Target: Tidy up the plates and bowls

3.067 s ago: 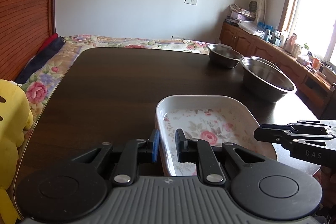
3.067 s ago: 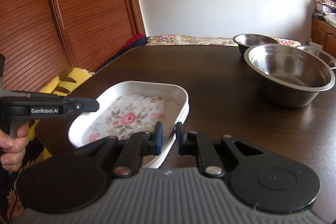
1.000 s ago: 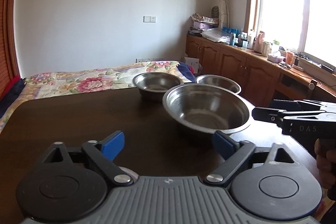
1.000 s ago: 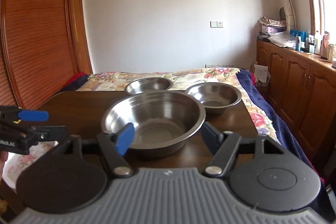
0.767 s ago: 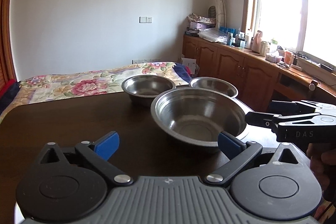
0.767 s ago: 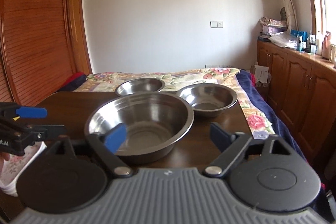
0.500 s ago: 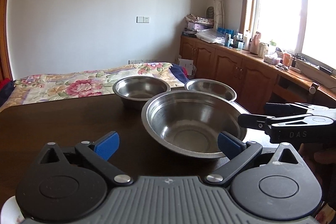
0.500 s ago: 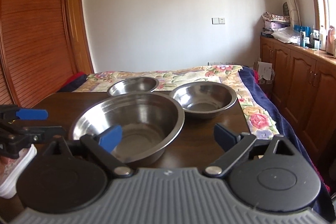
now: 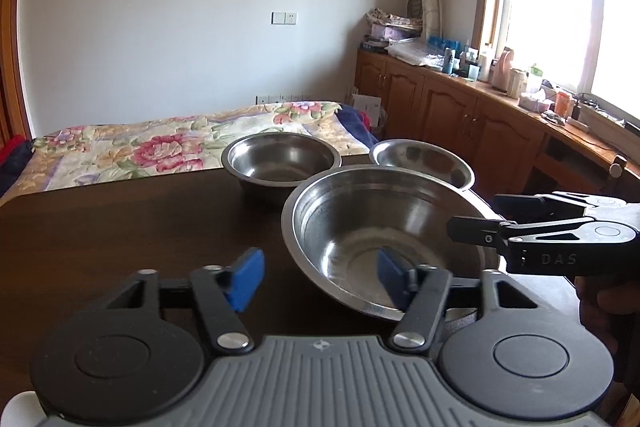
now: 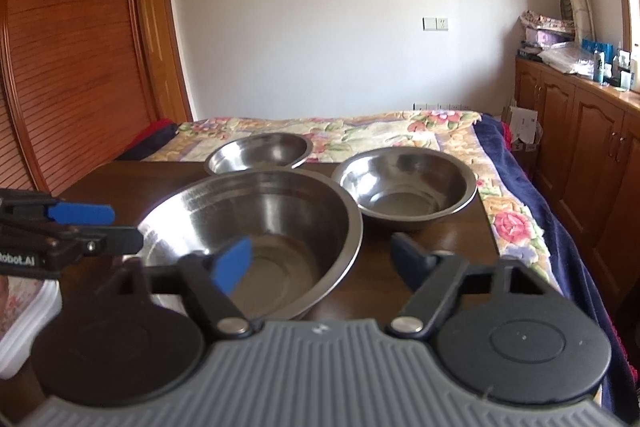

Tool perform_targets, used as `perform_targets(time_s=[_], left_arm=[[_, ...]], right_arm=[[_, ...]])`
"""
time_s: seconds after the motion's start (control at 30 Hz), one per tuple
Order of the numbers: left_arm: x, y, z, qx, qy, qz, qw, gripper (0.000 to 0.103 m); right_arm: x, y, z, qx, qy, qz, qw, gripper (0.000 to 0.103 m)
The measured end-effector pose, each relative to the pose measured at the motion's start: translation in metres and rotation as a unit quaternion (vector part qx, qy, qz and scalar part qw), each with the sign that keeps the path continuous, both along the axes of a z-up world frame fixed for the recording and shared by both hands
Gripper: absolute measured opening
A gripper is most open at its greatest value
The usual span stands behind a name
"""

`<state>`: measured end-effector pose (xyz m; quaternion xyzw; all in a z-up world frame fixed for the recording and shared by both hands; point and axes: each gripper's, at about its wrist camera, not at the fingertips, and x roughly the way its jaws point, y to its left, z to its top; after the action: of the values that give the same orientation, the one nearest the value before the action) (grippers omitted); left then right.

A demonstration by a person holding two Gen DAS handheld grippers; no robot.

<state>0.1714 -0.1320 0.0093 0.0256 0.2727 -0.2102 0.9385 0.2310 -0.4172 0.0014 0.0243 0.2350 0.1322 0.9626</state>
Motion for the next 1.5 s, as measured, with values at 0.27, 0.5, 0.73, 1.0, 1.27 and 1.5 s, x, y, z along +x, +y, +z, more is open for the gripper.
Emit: perform_targets(time_s=[0.27, 0.5, 0.73, 1.0, 1.27, 1.5], left_arm=[[0.013, -0.003, -0.006, -0.003, 0.018, 0.004, 0.9998, 0.046], [0.017, -0.005, -0.009, 0.002, 0.031, 0.003, 0.9995, 0.034], [0.014, -0.004, -0.01, 0.001, 0.037, -0.004, 0.9993, 0.033], [0.003, 0.003, -0.003, -0.006, 0.03, -0.008, 0.9995, 0.034], [-0.016, 0.015, 0.005, -0.011, 0.014, -0.006, 0.9998, 0.034], [-0.038, 0.025, 0.009, -0.011, 0.003, -0.004, 0.9999, 0.034]], right_arm=[[0.012, -0.005, -0.007, 0.024, 0.026, -0.001, 0.999, 0.043], [0.016, -0.004, -0.01, 0.024, 0.035, -0.001, 0.999, 0.029], [0.012, -0.005, -0.011, 0.03, 0.033, -0.005, 0.999, 0.026], [0.003, -0.001, -0.005, 0.032, 0.023, -0.007, 0.999, 0.025], [-0.013, 0.008, 0.004, 0.031, 0.01, -0.003, 0.999, 0.025], [-0.032, 0.017, 0.007, 0.029, 0.005, 0.001, 1.0, 0.025]])
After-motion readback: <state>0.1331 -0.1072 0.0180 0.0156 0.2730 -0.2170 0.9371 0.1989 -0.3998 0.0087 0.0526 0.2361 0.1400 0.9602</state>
